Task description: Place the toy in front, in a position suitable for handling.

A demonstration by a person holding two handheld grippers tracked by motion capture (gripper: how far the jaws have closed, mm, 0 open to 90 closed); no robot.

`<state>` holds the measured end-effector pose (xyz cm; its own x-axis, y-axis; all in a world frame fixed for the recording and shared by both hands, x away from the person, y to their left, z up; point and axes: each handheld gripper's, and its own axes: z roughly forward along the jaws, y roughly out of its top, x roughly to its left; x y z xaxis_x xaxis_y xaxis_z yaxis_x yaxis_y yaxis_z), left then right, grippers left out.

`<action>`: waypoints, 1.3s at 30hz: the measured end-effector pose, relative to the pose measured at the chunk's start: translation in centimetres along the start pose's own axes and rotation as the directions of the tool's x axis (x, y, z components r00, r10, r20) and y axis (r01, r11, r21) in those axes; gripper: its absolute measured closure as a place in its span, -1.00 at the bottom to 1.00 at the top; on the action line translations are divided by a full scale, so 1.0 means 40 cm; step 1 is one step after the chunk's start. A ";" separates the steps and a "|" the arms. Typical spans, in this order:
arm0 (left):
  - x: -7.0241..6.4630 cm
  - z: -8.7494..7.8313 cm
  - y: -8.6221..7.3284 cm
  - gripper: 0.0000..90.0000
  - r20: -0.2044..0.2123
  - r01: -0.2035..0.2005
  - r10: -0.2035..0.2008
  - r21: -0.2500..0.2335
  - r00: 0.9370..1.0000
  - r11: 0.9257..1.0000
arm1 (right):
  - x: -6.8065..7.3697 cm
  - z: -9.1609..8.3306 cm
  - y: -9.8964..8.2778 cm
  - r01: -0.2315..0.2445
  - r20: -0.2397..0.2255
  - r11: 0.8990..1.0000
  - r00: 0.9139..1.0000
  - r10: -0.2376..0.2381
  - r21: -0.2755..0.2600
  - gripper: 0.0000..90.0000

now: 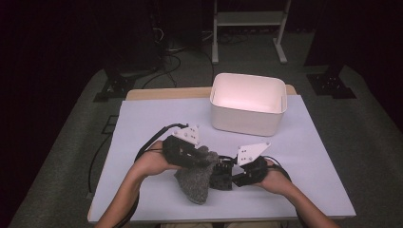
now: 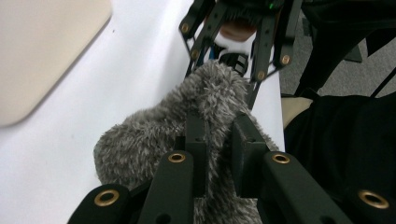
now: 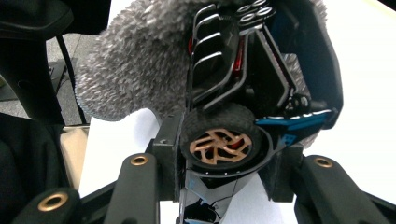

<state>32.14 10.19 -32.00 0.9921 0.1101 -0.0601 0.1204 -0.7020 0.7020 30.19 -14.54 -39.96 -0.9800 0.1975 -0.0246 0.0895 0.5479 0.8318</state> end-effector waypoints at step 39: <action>-0.012 0.008 0.011 0.76 0.015 0.002 -0.002 0.009 1.000 1.000 | -0.004 0.000 -0.009 -0.027 -0.009 0.999 1.000 0.027 -0.028 0.22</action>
<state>31.72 9.60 -31.89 0.9922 0.1015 -0.0722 0.1230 -0.7079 0.6955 30.30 -14.76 -40.25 -0.9787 0.2053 0.0028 0.1114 0.5193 0.8473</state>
